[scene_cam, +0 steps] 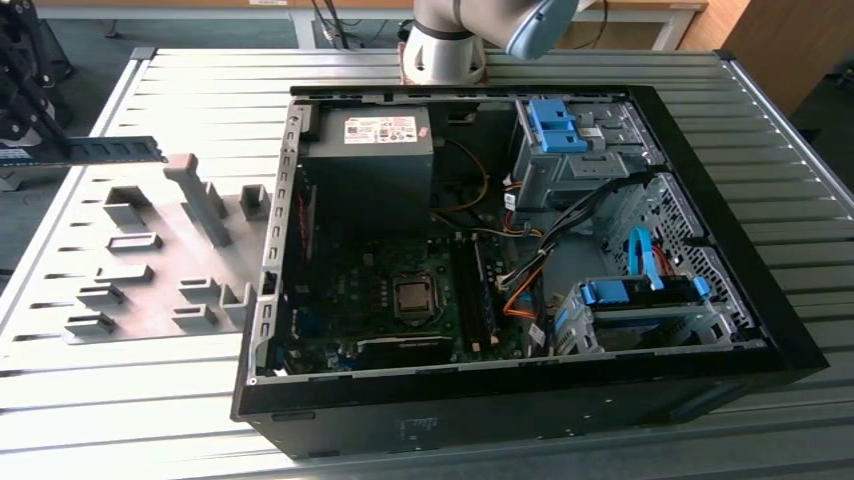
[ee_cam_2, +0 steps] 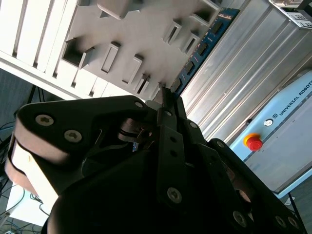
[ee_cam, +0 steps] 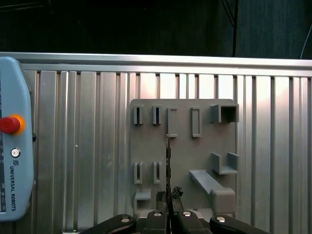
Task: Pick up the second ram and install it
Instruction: 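Pick up the second ram and move it above second insertion slot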
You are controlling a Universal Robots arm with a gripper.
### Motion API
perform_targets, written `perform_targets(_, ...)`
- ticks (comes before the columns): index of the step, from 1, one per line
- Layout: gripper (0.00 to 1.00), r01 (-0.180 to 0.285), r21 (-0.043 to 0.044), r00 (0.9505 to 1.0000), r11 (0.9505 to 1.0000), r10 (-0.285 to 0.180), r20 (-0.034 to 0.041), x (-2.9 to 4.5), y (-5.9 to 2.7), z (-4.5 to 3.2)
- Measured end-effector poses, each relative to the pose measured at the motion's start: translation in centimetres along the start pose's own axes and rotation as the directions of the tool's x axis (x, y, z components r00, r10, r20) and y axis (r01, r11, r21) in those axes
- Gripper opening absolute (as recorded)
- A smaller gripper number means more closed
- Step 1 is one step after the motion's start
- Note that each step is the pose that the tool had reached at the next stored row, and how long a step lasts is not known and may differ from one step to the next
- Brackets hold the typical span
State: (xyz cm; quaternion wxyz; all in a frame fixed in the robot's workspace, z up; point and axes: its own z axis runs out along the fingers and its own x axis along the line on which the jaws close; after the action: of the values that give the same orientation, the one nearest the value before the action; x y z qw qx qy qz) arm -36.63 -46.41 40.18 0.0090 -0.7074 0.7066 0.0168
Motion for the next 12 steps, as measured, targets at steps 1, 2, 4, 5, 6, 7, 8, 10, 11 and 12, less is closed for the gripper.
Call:
perform_targets(1, 0.14, 0.000, 0.0000, 1.0000, 1.0000, 0.000, 0.0000, 0.00, -0.06, 0.00)
perform_targets(2, 0.14, 0.000, 0.0000, 1.0000, 1.0000, 0.000, 0.0000, 0.00, -0.11, 0.00)
perform_targets(4, 0.14, 0.000, 0.0001, 1.0000, 1.0000, 0.000, 0.0001, 0.00, -0.20, 0.00)
perform_targets(5, 0.14, 0.000, 0.0001, 1.0000, 1.0000, 0.000, 0.0001, 0.00, -0.24, 0.00)
perform_targets(6, 0.14, 0.000, 0.0001, 1.0000, 1.0000, 0.000, 0.0001, 0.00, -0.29, 0.00)
perform_targets(7, 0.14, 0.000, 0.0000, 1.0000, 1.0000, 0.000, 0.0000, 0.00, -0.33, 0.00)
perform_targets(8, 0.14, 0.000, 0.0001, 1.0000, 1.0000, 0.000, 0.0001, 0.00, -0.37, 0.00)
perform_targets(10, 0.14, 0.000, 0.0000, 1.0000, 1.0000, 0.000, 0.0000, 0.00, -0.45, -0.01)
perform_targets(11, 0.14, 0.000, 0.0001, 1.0000, 1.0000, 0.000, 0.0000, 0.00, -0.49, 0.00)
perform_targets(12, 0.14, 0.000, 0.0001, 1.0000, 1.0000, 0.000, 0.0001, 0.00, -0.53, 0.00)
